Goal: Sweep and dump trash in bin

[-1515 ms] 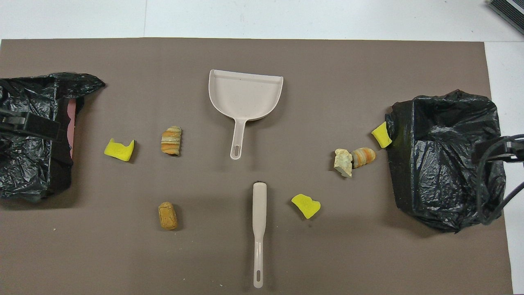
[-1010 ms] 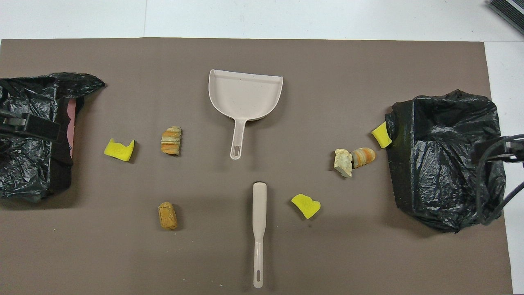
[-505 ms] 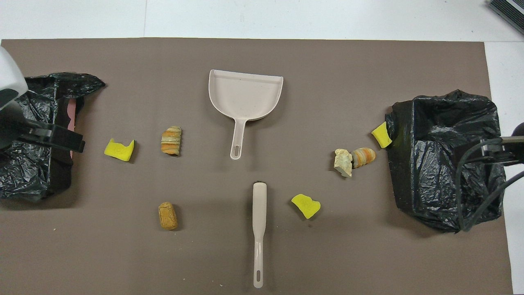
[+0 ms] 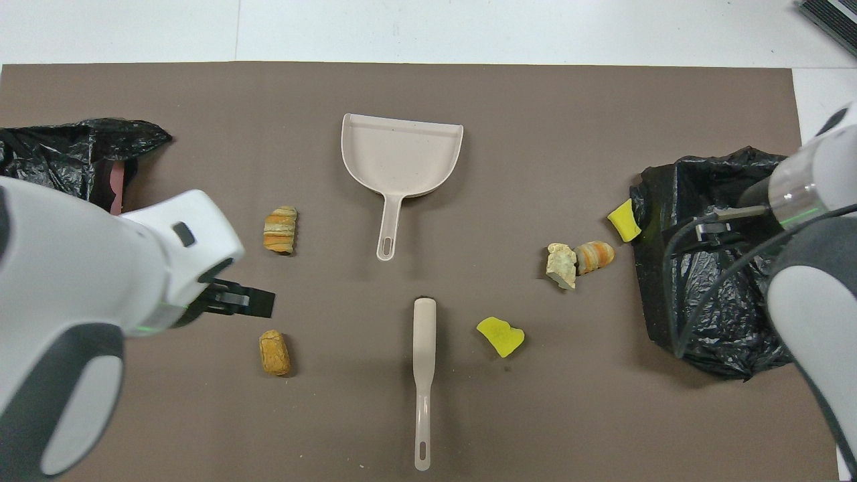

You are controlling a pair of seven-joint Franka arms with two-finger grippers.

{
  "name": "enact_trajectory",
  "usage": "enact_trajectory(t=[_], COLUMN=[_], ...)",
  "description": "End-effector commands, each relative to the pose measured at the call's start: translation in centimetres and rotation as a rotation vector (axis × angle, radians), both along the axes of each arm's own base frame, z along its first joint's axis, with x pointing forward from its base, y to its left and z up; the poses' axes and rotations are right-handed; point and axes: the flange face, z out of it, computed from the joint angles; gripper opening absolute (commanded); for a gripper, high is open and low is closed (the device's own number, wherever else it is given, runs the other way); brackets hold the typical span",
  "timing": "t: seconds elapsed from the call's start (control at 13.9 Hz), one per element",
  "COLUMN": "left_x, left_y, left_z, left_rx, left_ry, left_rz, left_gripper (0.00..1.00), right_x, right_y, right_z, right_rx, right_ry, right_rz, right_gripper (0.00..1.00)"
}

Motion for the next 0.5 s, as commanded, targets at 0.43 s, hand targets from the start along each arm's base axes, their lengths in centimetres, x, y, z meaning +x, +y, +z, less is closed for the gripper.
enact_trajectory(t=[0.43], left_x=[-12.8], left_y=[-14.3], left_z=[-14.6], left_rx=[-0.028], left_ry=[-0.025], left_rz=[0.019], left_gripper=[1.0], right_x=[4.2], right_y=[14.7], right_z=[-9.0], right_rx=[0.04], right_ry=[-0.03], right_rz=[-0.018], right_gripper=[1.0])
